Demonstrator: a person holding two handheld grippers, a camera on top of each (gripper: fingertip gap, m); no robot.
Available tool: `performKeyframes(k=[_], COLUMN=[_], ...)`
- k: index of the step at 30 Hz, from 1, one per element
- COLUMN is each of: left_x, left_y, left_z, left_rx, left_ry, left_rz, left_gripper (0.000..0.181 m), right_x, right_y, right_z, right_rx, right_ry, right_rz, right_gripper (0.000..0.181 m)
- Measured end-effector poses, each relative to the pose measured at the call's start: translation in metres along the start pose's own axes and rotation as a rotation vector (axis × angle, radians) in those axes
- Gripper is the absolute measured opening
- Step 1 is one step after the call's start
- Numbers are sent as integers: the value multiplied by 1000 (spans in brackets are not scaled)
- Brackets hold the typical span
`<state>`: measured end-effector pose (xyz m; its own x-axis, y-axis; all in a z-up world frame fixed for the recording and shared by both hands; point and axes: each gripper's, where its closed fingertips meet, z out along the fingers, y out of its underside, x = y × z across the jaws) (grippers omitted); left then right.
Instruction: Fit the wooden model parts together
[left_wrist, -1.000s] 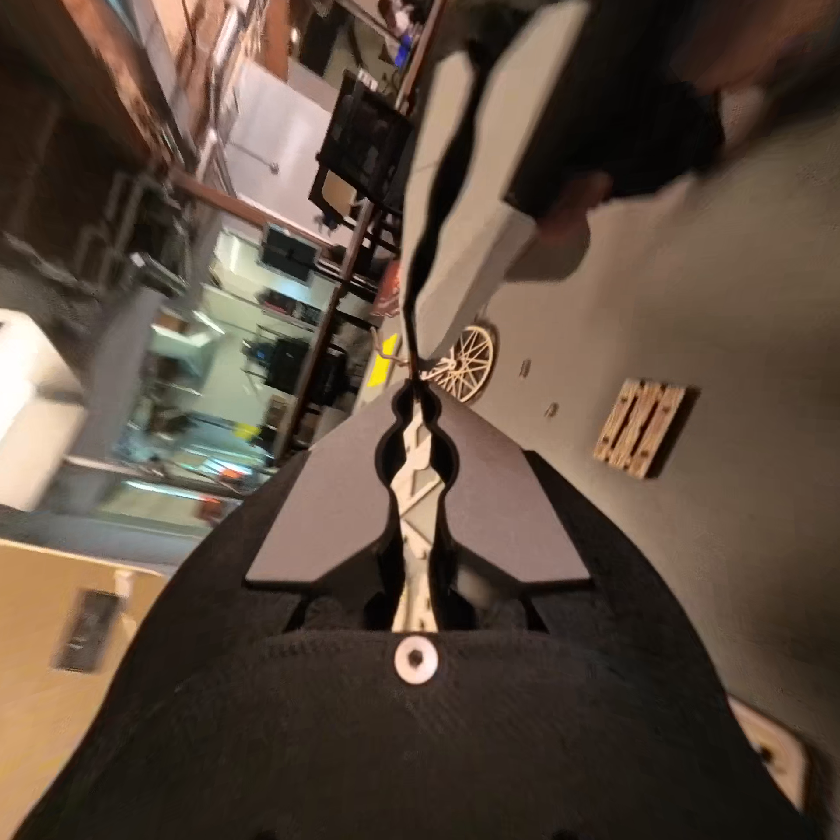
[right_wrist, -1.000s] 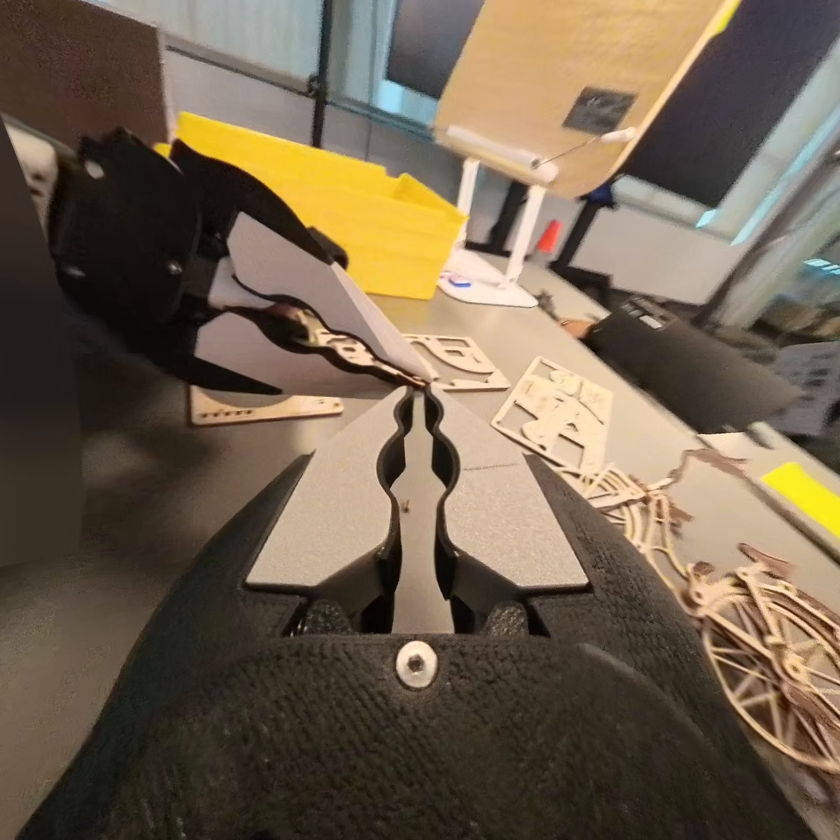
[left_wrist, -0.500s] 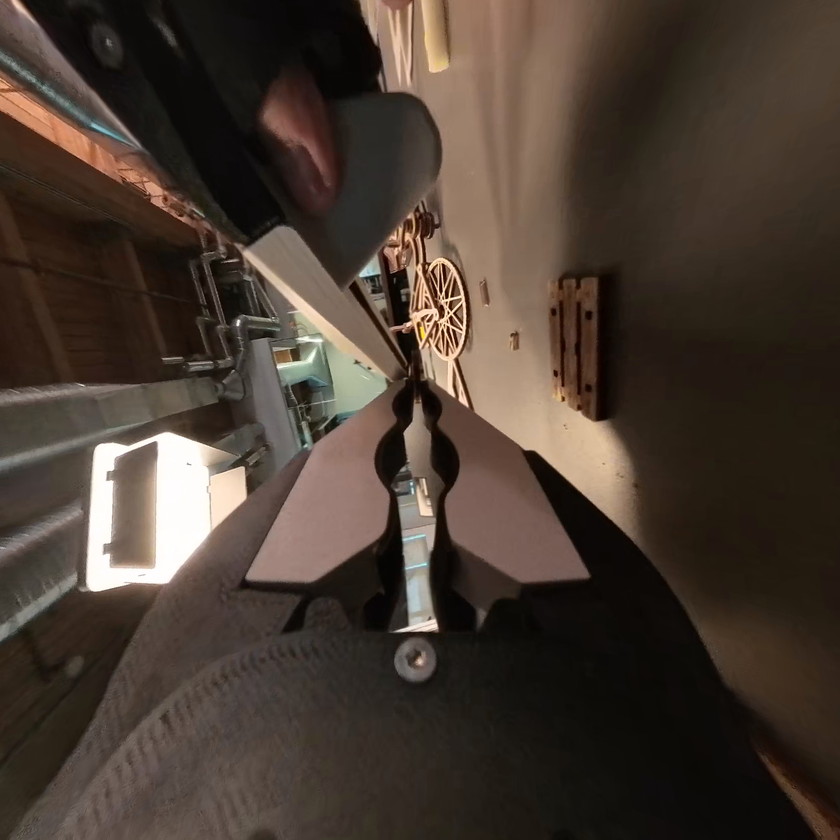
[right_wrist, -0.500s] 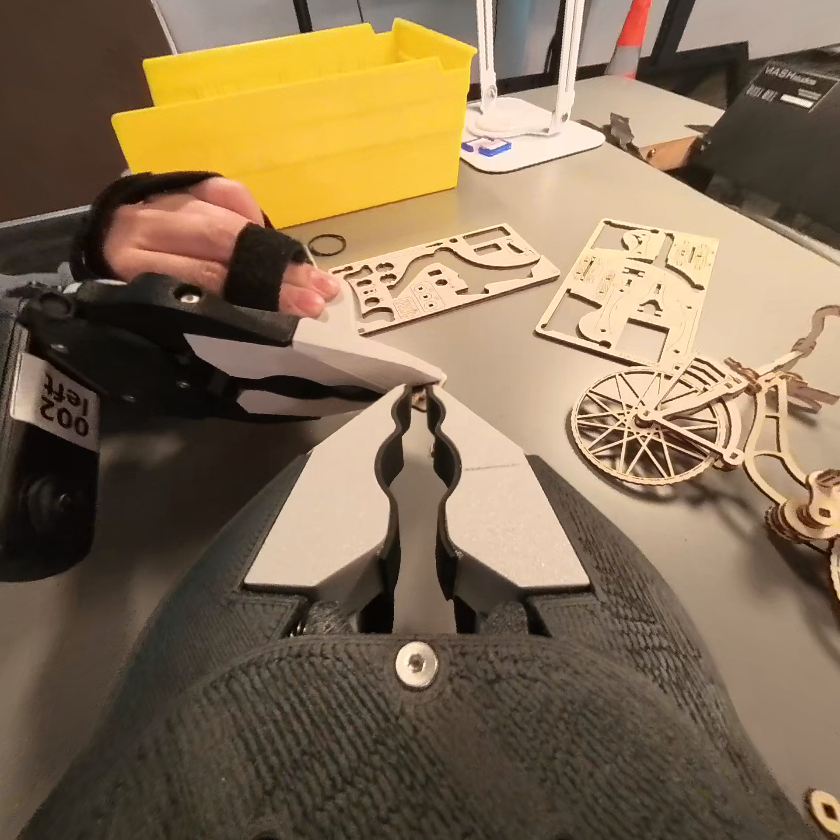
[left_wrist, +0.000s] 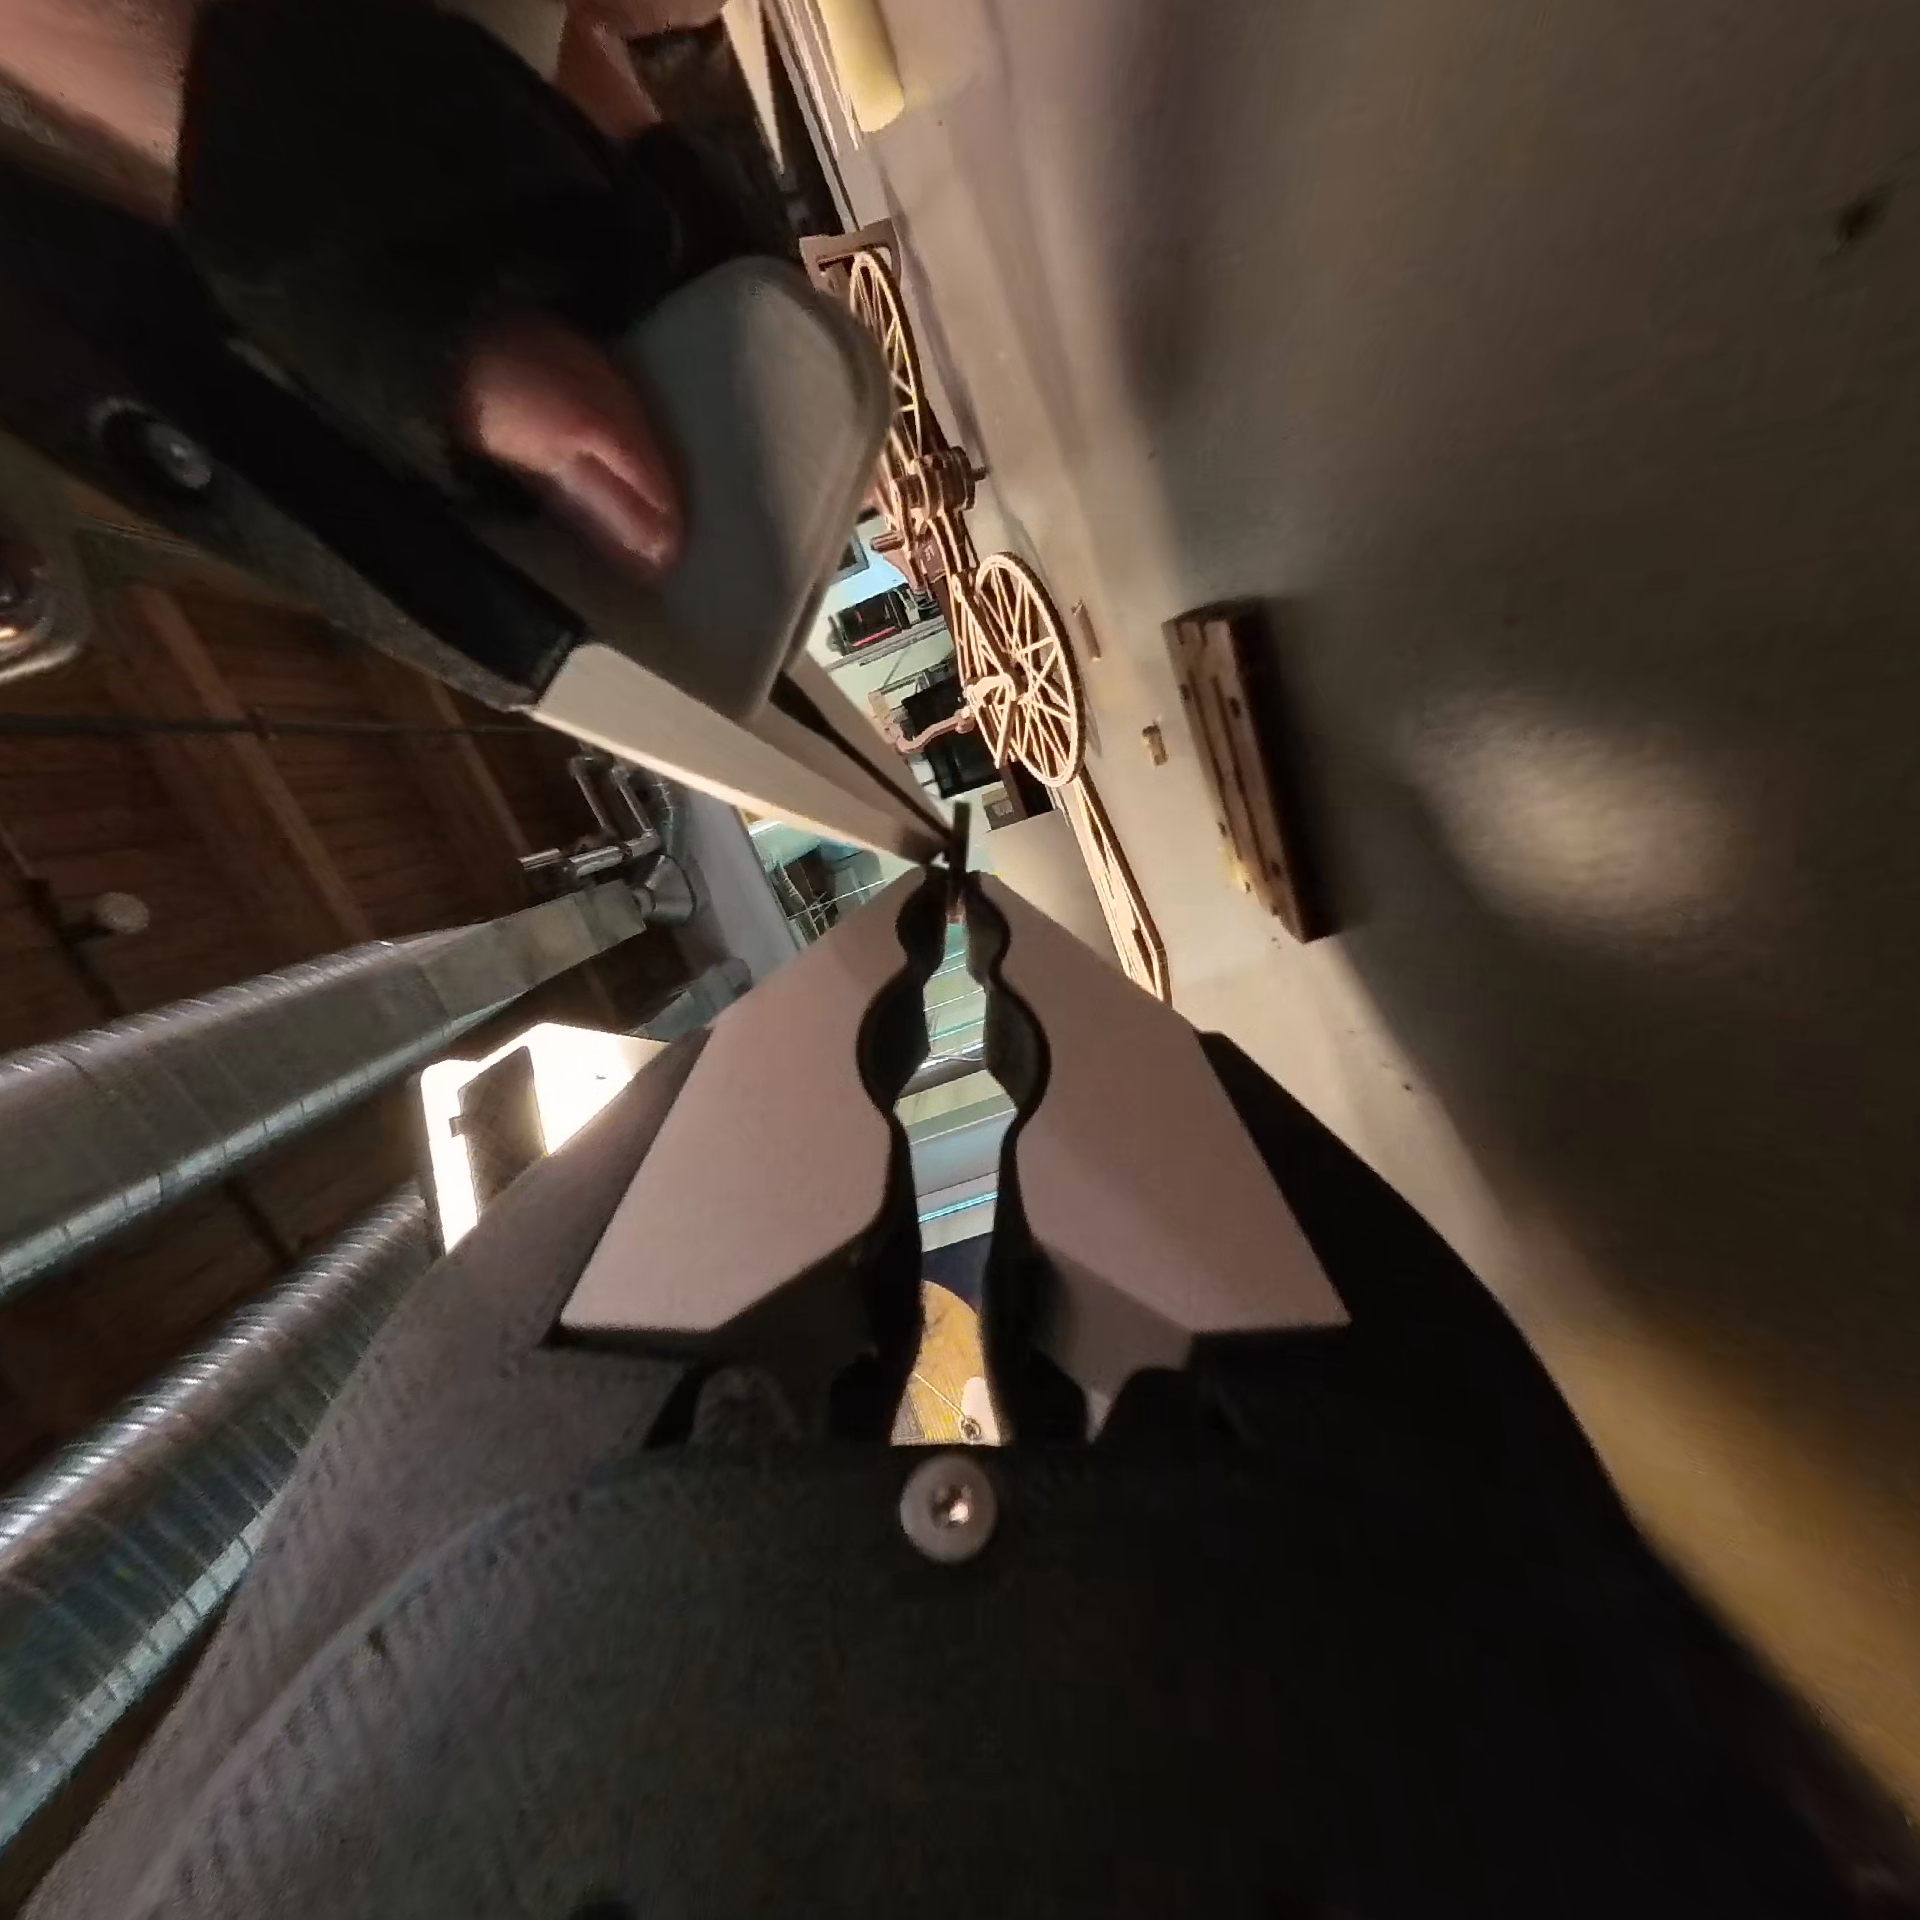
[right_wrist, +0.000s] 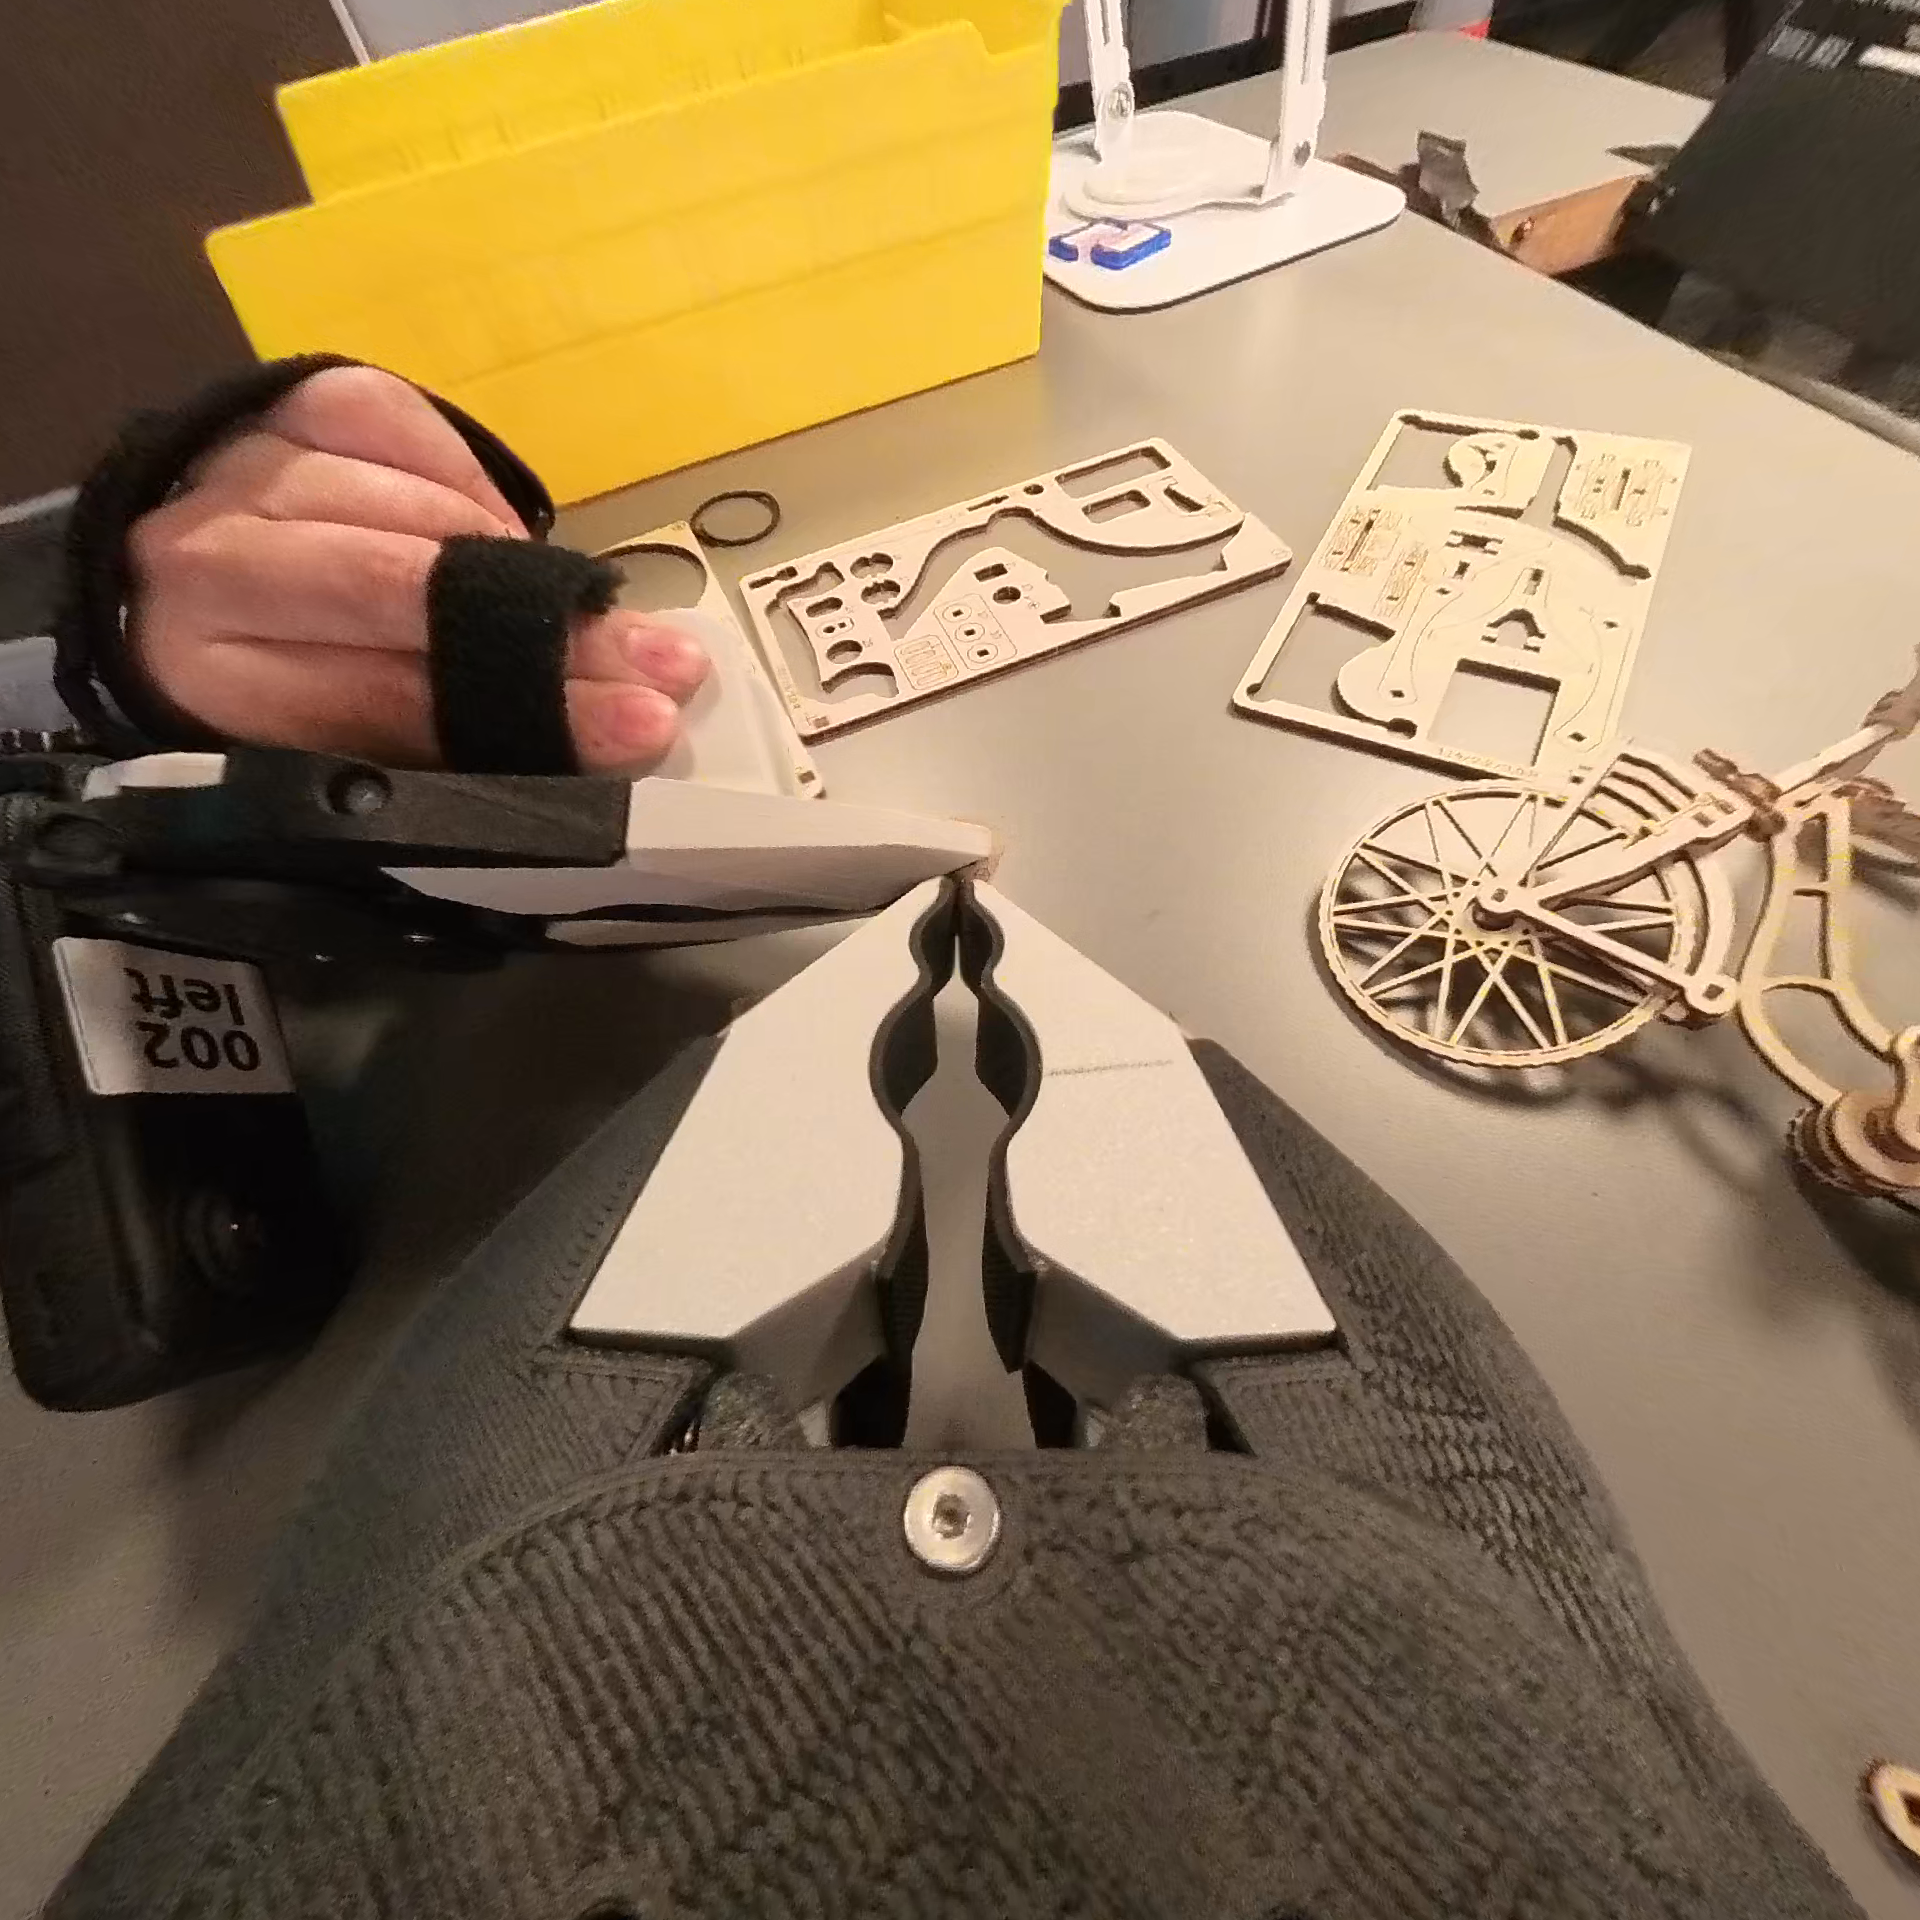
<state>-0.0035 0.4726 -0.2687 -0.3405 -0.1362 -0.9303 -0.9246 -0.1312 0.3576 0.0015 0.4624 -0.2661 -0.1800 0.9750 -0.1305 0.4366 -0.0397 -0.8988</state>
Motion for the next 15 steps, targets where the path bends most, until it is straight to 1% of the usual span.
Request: performKeyframes(k=[2,7,10,11,13,15], left_x=[1,1,3,4,4,4], left_y=[0,3,8,10,13,15], left_z=[1,1,2,3,4,4], left_rx=[7,8,-3,-3,-5,-4], left_ry=[1,3,19,30,37,49], left_rz=[-5,-42,-83,-107,-156,-205], left_gripper=[1,1,1,1,1,2], right_x=[0,-7,4,6,6,10], right_y=[1,5,7,9,6,7], right_z=[0,-2,-7,-8,-10,-12], right_rx=[-15,-36,-39,-42,-12,-12], right_ry=[6,-40,2,-5,-42,-28], right_rz=[-33,-94,-126,-120,-101,-133], right_gripper=[0,0,0,0,9,16])
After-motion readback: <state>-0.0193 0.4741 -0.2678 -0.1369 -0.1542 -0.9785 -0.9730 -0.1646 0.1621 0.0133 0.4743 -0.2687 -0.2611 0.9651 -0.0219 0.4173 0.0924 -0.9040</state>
